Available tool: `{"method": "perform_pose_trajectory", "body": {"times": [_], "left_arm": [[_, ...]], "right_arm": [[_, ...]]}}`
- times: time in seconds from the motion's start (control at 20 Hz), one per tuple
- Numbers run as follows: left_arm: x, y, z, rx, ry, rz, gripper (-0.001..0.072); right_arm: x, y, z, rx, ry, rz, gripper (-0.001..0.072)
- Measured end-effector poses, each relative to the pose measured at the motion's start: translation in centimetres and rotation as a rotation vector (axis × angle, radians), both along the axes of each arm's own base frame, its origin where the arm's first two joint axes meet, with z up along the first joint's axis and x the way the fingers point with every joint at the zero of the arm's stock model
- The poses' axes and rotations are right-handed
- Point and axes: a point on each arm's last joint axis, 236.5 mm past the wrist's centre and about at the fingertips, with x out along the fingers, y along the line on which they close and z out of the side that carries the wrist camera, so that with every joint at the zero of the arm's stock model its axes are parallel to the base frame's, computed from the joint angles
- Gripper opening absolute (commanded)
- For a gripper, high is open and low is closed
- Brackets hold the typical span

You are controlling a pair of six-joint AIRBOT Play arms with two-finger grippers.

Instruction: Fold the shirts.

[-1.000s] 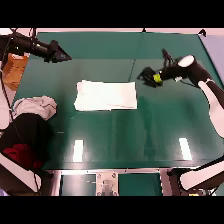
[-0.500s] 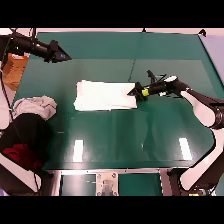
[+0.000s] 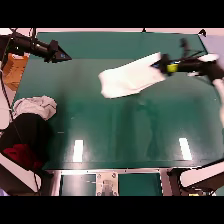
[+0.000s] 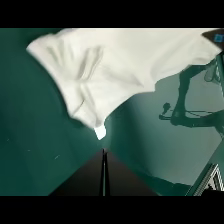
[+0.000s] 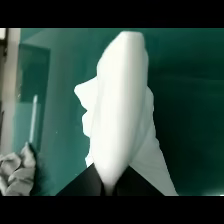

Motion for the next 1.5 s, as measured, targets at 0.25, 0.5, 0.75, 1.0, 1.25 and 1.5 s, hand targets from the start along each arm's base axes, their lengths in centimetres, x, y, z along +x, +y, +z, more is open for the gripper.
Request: {"method": "perform_pose_trajectory", "body": {"times": [0.25, 0.5, 0.75, 1.0, 1.25, 1.5], "left_arm": [[0.0, 0.0, 0.0, 0.0, 0.0, 0.0, 0.0025], [0.0, 0.0, 0.0, 0.0, 0.0, 0.0, 0.0025], [0.0, 0.0, 0.0, 0.0, 0.001, 0.0, 0.0025], [-0.2, -0.2, 0.0, 0.0, 0.007, -0.006, 0.0025], [-0.3, -0.2, -0.1, 0.0, 0.012, -0.01, 0.0026], [-0.4, -0.2, -0.1, -0.001, 0.015, -0.01, 0.0025]], "right_arm": [[-6.0, -20.3, 3.8, -0.27, 0.038, -0.391, 0.0011], [-19.0, -34.7, -0.6, -0.323, 0.276, -0.744, 0.0012], [-30.6, -37.2, -9.2, -0.211, 0.514, -0.907, 0.0012], [-38.2, -37.3, -14.1, -0.181, 0.662, -1.011, 0.0014], [-41.1, -37.7, -15.4, -0.223, 0.72, -1.035, 0.0317], [-43.8, -38.2, -13.5, -0.225, 0.855, -1.071, 0.016]]}}
